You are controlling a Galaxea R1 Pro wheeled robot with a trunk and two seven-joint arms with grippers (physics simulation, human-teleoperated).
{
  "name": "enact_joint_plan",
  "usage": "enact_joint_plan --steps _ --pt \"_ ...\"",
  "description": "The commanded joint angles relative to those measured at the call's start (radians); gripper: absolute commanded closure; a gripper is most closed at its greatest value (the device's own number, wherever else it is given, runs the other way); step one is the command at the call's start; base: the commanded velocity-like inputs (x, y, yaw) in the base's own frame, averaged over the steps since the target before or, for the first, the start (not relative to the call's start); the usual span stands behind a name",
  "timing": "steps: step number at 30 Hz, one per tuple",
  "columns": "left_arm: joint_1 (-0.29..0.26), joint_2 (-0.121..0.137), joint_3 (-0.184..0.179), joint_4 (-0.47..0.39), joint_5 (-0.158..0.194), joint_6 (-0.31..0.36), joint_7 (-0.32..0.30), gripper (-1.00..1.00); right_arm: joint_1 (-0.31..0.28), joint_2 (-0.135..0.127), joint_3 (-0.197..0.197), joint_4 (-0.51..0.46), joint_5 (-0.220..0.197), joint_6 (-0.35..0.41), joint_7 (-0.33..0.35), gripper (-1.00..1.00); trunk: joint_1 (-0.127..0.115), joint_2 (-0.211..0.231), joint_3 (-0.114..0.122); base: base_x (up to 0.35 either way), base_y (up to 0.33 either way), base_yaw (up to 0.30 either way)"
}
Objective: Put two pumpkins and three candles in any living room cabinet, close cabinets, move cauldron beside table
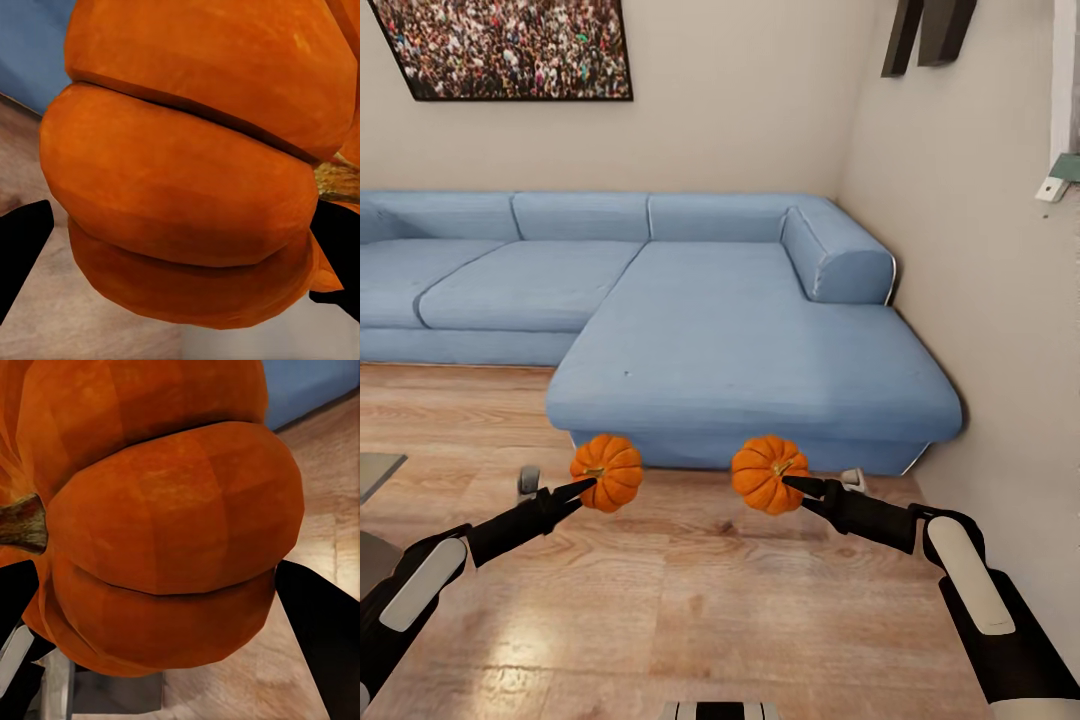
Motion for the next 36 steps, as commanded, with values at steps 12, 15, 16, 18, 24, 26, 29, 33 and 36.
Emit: enact_joint_plan --steps 12,15,16,18,24,26,29,33,36 --pt "-0.002 -0.001 -0.002 0.003 0.007 0.014 0.002 1.00 -0.001 0.000 -0.001 0.000 0.010 0.004 0.010 1.00 -0.006 0.003 0.046 0.000 0.000 0.000" --pt "-0.002 -0.001 -0.002 0.003 0.007 0.014 0.002 1.00 -0.001 0.000 -0.001 0.000 0.010 0.004 0.010 1.00 -0.007 0.003 0.057 0.000 0.000 0.000" --pt "-0.002 -0.001 -0.002 0.003 0.007 0.015 0.002 1.00 -0.001 0.000 -0.001 0.000 0.010 0.004 0.010 1.00 -0.007 0.003 0.057 0.000 0.000 0.000" --pt "-0.002 -0.001 -0.002 0.002 0.007 0.015 0.002 1.00 -0.001 0.000 -0.001 0.000 0.010 0.004 0.010 1.00 -0.007 0.003 0.057 0.000 0.000 0.000" --pt "-0.002 0.000 -0.002 -0.001 0.010 0.013 0.000 1.00 -0.001 0.000 -0.001 0.000 0.010 0.004 -0.014 1.00 -0.007 0.003 0.057 -0.022 0.000 0.001" --pt "-0.002 -0.001 -0.002 -0.001 0.010 0.013 0.000 1.00 -0.001 0.001 -0.001 0.000 0.008 0.004 -0.030 1.00 -0.007 0.003 0.058 -0.189 0.000 0.049" --pt "-0.002 -0.001 -0.002 -0.001 0.010 0.013 0.001 1.00 -0.001 0.001 -0.001 0.000 0.006 0.004 -0.043 1.00 -0.007 0.003 0.058 -0.277 0.000 0.172" --pt "-0.002 -0.001 -0.002 -0.001 0.010 0.013 0.001 1.00 -0.001 0.001 -0.001 0.000 0.006 0.004 -0.047 1.00 -0.007 0.003 0.058 -0.316 0.000 0.259" --pt "-0.002 -0.001 -0.002 -0.001 0.010 0.013 0.001 1.00 -0.001 0.001 -0.001 0.000 0.006 0.004 -0.048 1.00 -0.007 0.003 0.058 -0.158 0.000 0.280"
